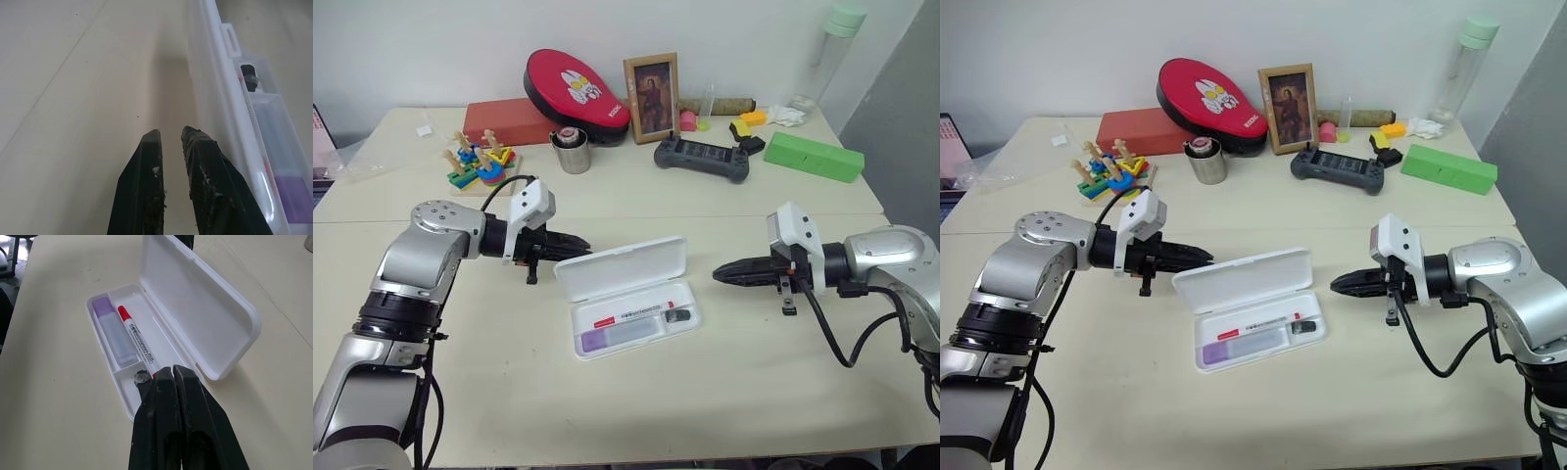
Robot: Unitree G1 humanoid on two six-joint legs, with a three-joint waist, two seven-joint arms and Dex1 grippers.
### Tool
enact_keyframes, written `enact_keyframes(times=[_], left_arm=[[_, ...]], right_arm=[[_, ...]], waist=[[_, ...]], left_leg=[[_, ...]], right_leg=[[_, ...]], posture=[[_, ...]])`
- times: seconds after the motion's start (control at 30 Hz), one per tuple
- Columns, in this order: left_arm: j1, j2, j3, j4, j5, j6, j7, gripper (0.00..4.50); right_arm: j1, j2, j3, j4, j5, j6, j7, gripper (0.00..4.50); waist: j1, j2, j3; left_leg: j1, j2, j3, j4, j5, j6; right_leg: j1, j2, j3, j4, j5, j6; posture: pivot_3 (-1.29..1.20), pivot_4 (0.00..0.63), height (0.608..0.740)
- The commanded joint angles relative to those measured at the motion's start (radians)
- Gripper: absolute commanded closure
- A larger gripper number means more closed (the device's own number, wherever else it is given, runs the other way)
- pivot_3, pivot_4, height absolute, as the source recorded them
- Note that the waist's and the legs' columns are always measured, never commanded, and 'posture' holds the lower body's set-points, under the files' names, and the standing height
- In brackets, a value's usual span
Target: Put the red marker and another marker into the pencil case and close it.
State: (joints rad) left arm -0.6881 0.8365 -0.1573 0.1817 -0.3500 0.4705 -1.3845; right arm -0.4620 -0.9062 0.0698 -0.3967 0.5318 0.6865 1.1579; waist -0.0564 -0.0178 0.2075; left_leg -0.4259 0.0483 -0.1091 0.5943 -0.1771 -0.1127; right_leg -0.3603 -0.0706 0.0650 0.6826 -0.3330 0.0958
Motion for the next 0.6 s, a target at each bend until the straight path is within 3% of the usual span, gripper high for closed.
enact_keyframes(times=[0.03,0.47,0.6], left_arm=[[0.003,0.008,0.0,-0.092,-0.007,0.002,-0.027,3.73],[0.104,0.012,0.023,-0.327,-0.063,0.088,-0.006,3.73],[0.209,0.005,-0.008,-0.403,-0.014,0.04,0.046,3.73]], right_arm=[[0.027,-0.043,-0.011,-0.038,-0.003,-0.028,0.037,4.47],[0.108,-0.114,0.03,0.005,-0.13,-0.172,0.094,4.47],[0.109,-0.107,0.028,0.007,-0.135,-0.174,0.089,4.47]], waist=[[0.0,0.0,0.0],[0.0,0.0,0.0],[-0.001,0.0,0.0]], left_leg=[[0.0,0.0,0.0,0.0,0.0,0.0],[0.0,0.0,0.0,0.001,0.0,0.0],[0.001,0.0,0.0,0.002,0.0,0.0]], right_leg=[[0.0,0.0,0.0,0.0,0.0,0.0],[0.001,0.0,0.0,0.0,0.0,0.0],[0.002,0.0,0.0,-0.001,0.0,0.0]], posture=[[0.0,0.15,0.74],[0.0,0.15,0.74],[0.0,0.15,0.74]])
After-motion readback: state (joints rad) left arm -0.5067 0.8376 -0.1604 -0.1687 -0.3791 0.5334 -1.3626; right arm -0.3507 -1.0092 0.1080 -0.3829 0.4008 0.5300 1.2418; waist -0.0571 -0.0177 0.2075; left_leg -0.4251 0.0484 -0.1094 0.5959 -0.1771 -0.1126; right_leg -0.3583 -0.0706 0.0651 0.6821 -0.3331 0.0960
